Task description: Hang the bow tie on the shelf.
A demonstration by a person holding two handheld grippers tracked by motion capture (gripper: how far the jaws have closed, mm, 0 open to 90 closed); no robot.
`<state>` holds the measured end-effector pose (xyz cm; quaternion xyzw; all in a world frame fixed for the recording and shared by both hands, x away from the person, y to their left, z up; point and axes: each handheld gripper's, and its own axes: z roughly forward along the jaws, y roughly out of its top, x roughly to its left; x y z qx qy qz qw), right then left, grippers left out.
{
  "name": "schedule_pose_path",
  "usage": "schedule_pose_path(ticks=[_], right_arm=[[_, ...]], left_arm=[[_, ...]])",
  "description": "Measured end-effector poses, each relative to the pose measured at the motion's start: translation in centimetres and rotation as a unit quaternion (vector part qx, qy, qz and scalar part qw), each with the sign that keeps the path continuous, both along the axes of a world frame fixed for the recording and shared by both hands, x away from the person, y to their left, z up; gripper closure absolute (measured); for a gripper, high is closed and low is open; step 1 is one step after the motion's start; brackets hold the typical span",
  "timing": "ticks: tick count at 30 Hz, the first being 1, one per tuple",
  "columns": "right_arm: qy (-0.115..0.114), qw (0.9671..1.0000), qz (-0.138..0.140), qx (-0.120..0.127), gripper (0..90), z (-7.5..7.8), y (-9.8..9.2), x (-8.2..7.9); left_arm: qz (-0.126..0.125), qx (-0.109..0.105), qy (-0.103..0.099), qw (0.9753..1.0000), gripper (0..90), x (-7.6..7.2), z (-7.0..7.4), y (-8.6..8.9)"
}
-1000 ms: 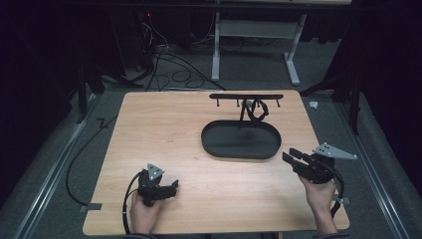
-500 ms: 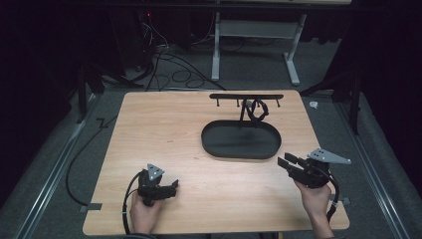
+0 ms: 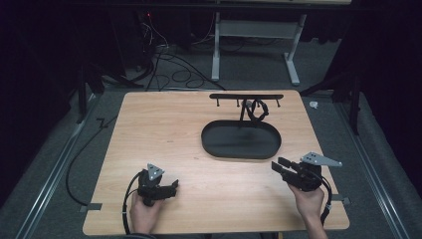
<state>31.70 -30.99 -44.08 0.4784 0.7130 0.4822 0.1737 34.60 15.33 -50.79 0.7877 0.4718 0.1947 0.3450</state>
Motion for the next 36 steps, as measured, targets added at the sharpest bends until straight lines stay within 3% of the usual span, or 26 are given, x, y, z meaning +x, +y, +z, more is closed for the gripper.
schedule_pose_path(ticks=[11,36], right_arm=[[0.01,0.9999,0.008,-0.001,61.8,-0.8,0.8,0.1],[0.027,0.9989,0.022,-0.032,61.9,-2.4,2.7,0.8]], left_arm=[[0.0,0.0,0.0,1.0,15.3,0.0,0.0,0.0],[0.0,0.0,0.0,1.0,15.3,0.0,0.0,0.0]])
